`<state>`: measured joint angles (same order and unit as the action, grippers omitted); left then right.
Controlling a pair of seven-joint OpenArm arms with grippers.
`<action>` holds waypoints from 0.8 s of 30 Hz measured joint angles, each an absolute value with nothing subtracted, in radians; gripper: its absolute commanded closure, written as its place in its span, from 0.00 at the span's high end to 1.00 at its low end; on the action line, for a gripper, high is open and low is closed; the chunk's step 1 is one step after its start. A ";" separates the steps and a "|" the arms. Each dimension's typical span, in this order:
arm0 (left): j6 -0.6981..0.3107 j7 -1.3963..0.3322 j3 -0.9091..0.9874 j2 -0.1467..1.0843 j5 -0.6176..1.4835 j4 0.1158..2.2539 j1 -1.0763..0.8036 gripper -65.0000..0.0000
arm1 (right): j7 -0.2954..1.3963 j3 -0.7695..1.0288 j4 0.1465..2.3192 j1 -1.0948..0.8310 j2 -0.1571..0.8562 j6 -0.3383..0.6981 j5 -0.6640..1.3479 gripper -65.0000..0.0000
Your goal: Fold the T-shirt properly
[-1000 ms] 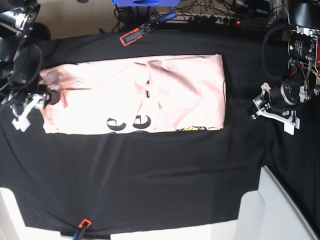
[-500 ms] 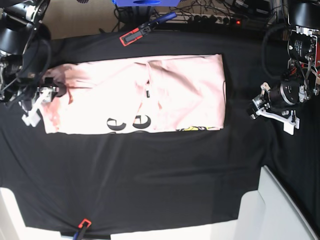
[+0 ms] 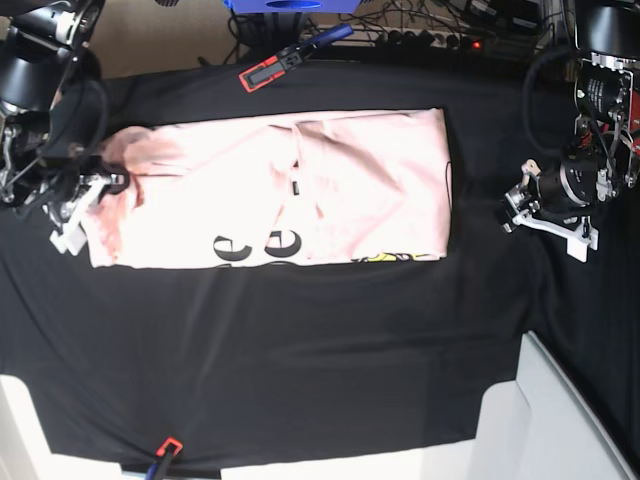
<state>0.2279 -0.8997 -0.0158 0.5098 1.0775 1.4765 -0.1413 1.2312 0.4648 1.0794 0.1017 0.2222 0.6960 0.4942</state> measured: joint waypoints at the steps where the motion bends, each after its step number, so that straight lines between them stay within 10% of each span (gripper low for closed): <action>1: 0.228 -0.900 -0.016 0.510 1.077 1.477 -0.141 0.41 | 1.233 0.470 1.102 0.102 0.229 0.696 0.494 0.00; 24: 0.229 -0.897 -0.019 0.508 1.080 1.478 -0.142 0.41 | 1.288 0.393 1.738 -0.069 0.295 0.593 0.477 0.00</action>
<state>0.2295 -0.8967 -0.0185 0.5083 1.0798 1.4780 -0.1421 1.2884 0.3935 1.7378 -0.0692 0.2947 0.5930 0.4767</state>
